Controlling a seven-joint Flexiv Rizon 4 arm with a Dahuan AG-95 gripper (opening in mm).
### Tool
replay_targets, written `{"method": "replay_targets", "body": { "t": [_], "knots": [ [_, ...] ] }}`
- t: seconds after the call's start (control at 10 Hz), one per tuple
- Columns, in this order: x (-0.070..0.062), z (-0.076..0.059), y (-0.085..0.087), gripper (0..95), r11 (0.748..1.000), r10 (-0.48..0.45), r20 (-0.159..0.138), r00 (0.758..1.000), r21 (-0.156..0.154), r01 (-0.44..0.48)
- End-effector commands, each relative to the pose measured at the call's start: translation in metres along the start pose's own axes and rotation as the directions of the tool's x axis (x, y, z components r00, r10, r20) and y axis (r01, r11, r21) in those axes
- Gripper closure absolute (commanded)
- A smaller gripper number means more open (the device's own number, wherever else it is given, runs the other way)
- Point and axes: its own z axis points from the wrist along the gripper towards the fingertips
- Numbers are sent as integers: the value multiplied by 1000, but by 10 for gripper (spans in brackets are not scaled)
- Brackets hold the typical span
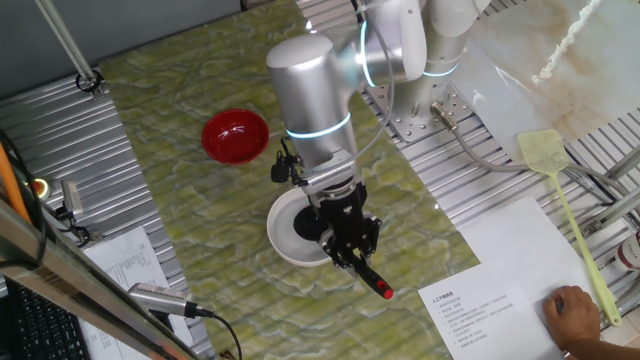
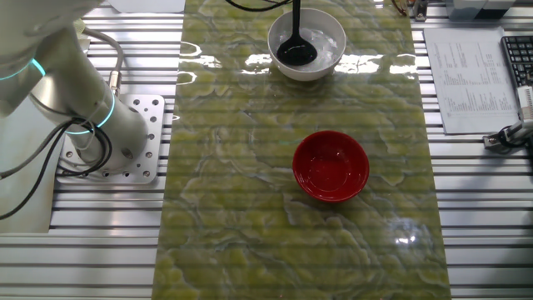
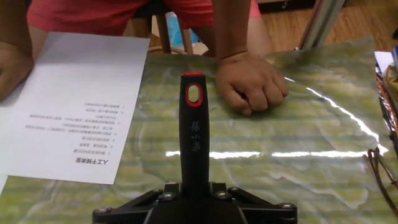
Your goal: Scoop water with a large spoon from one bowl to another
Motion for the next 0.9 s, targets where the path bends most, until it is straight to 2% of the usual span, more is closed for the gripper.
{"method": "replay_targets", "body": {
  "t": [0.1,0.3,0.6,0.7,0.8,0.9],
  "knots": [
    [1,-1,0,950,1000,-6,2,1000,0,6],
    [-1,-3,1,950,1000,-6,-16,1000,2,6],
    [-20,-23,6,950,1000,-12,-126,992,15,14],
    [-23,-26,7,950,999,-20,-151,988,25,25],
    [-24,-28,8,950,999,-27,-160,987,29,32],
    [-26,-29,9,950,999,-34,-153,988,31,39]
  ]
}}
